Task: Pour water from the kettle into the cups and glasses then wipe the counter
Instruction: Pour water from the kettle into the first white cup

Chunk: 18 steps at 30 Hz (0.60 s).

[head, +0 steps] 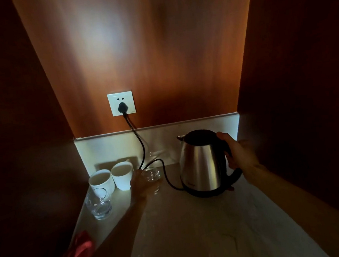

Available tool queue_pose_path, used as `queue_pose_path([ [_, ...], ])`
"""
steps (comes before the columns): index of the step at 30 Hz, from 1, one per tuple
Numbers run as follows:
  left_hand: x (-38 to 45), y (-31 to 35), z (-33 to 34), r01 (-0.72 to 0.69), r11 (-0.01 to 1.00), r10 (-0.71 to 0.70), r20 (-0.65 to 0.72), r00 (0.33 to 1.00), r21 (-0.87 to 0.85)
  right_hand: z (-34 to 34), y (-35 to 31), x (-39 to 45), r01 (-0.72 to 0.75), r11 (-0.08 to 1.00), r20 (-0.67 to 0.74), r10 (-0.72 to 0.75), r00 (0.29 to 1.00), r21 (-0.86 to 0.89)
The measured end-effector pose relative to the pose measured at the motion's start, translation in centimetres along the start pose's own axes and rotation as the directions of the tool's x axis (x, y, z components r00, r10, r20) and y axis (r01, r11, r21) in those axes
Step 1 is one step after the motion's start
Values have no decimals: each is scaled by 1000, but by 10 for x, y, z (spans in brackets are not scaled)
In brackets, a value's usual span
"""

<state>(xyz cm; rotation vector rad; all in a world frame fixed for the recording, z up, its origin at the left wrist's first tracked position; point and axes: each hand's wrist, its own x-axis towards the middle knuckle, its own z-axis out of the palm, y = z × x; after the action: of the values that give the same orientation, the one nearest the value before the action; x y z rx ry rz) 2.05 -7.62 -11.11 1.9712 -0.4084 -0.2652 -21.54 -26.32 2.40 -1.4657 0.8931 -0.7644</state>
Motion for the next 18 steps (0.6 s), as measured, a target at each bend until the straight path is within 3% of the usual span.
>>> queue_pose_path([
  [6, 6, -1, 0, -10, 1000, 10, -14, 1000, 0, 14, -11, 1, 19, 1000, -2, -19, 1000, -2],
  [10, 37, -26, 4, -31, 987, 11, 125, 992, 159, 22, -21, -3, 32, 999, 10, -32, 999, -2],
  [12, 30, -10, -4, -26, 965, -15, 152, 988, 260, 27, -25, -6, 45, 999, 30, -45, 999, -3],
  [16, 2, 27, -27, -149, 884, 5, 309, 951, 443, 38, -30, -12, 51, 999, 74, -51, 996, -1],
  [18, 3, 30, -41, -185, 834, 19, 308, 951, 520, 44, -33, -15, 51, 999, 92, -53, 994, 16],
])
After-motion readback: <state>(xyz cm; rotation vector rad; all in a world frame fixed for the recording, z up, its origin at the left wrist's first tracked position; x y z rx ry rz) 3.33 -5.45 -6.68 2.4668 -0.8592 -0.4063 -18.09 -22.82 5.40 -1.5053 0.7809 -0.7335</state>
